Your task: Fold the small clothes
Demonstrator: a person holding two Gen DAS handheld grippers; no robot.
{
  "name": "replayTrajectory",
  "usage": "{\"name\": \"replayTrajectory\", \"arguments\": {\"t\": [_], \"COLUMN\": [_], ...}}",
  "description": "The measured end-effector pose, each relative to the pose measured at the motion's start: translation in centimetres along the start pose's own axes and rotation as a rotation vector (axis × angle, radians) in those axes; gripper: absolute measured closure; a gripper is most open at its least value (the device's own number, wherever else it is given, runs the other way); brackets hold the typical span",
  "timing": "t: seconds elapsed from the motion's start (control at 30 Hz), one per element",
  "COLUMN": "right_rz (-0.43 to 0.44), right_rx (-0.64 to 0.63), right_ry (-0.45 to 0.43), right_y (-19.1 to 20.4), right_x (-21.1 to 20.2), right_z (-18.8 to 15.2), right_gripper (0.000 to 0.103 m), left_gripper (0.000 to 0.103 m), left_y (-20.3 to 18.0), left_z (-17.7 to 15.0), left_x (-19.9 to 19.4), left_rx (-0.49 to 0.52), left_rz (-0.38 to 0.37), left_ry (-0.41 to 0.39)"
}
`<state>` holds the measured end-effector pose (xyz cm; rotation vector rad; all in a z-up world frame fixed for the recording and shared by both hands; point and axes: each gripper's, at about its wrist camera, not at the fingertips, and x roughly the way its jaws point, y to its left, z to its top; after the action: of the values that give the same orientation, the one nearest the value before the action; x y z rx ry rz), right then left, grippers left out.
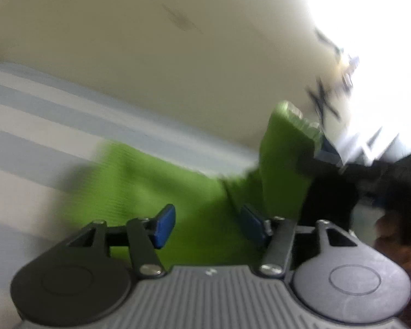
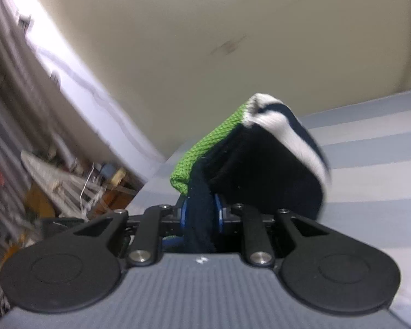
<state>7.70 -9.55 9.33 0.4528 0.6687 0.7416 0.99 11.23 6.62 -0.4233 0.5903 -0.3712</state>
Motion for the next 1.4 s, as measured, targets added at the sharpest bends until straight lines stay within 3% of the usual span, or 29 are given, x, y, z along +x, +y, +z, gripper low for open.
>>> {"name": "replayTrajectory", "arguments": {"t": [0.13, 0.23, 0.3, 0.37, 0.43, 0.53, 0.63, 0.67, 0.73, 0.8, 0.83, 0.87, 0.93, 1.0, 1.1, 1.2, 1.23, 1.27, 1.3, 1.33, 1.37, 1.4], "right_rz": [0.024, 0.004, 0.052, 0.059, 0.125, 0.142, 0.075, 0.041, -0.02, -0.041, -0.049, -0.064, -0.09, -0.167, -0.241, -0.244, -0.23, -0.206, -0.173, -0.134, -0.106, -0.097], "right_rx": [-0.054, -0.057, -0.06, -0.048, -0.055, -0.114, -0.171, -0.187, -0.193, -0.183, -0.191, -0.21, -0.248, -0.289, -0.426, -0.455, -0.445, -0.417, -0.379, -0.335, -0.287, -0.242], "right_ry": [0.127, 0.293, 0.342, 0.357, 0.331, 0.243, 0.14, 0.112, 0.09, 0.095, 0.102, 0.114, 0.146, 0.244, 0.203, 0.21, 0.192, 0.166, 0.137, 0.095, 0.04, -0.015], "right_y": [2.5, 2.8, 2.2, 2.5, 2.5, 2.2, 1.4, 1.1, 0.2, -0.7, -0.9, -0.7, -0.8, -0.1, 1.2, 1.6, 1.3, 0.8, 0.2, -0.5, -1.4, -2.1], "right_x": [6.4, 12.0, 14.0, 13.4, 11.0, 6.2, 1.6, 1.2, 0.8, 1.3, 2.2, 3.7, 6.5, 12.4, 14.3, 13.7, 12.8, 11.5, 10.0, 8.2, 6.2, 4.4], "right_z": [-0.9, -2.6, -3.7, -3.1, -2.0, -0.3, 1.3, 1.5, 2.2, 2.7, 2.7, 2.7, 2.8, 1.5, -0.2, 0.0, 0.0, 0.2, 0.3, 0.2, 0.1, -0.2], "right_gripper": [0.085, 0.089, 0.09, 0.081, 0.066, 0.065, 0.065, 0.065, 0.066, 0.07, 0.074, 0.076, 0.077, 0.085, 0.083, 0.083, 0.081, 0.075, 0.069, 0.053, 0.038, 0.033], "left_gripper": [0.041, 0.039, 0.038, 0.024, 0.019, 0.014, 0.01, 0.004, 0.002, 0.013, 0.038, 0.07, 0.083, 0.085, 0.085, 0.076, 0.063, 0.044, 0.032, 0.007, 0.0, 0.0], "left_y": [4.0, 5.3, 5.6, 5.6, 5.3, 4.1, 2.7, 2.0, 0.5, -0.6, -0.6, -0.3, 0.9, 1.3, 1.2, 1.2, 1.2, 1.5, 1.4, 1.5, 1.7, 1.9], "left_z": [-0.2, -0.8, -1.2, -1.4, -1.4, -1.0, -0.8, -1.0, -1.3, -1.9, -2.3, -2.6, -3.3, -3.8, -3.9, -3.7, -3.3, -3.0, -2.5, -2.1, -1.6, -1.2], "left_x": [-5.8, -7.4, -7.5, -7.1, -6.6, -5.2, -4.2, -3.8, -2.8, -1.6, -1.2, -0.6, 0.3, 0.0, -0.4, -0.6, -0.8, -1.2, -1.6, -2.0, -2.4, -2.6], "left_rx": [-0.09, -0.13, -0.141, -0.137, -0.123, -0.1, -0.058, -0.034, 0.035, 0.109, 0.124, 0.123, 0.082, 0.065, 0.064, 0.055, 0.053, 0.053, 0.056, 0.056, 0.055, 0.052], "left_rz": [0.099, 0.117, 0.113, 0.106, 0.091, 0.056, 0.016, 0.01, 0.056, 0.162, 0.198, 0.214, 0.243, 0.237, 0.266, 0.266, 0.268, 0.273, 0.285, 0.298, 0.304, 0.298], "left_ry": [-0.118, -0.147, -0.139, -0.129, -0.132, -0.126, -0.101, -0.091, -0.071, -0.047, -0.023, 0.015, 0.072, 0.055, 0.052, 0.07, 0.069, 0.052, 0.025, -0.004, -0.029, -0.04]}}
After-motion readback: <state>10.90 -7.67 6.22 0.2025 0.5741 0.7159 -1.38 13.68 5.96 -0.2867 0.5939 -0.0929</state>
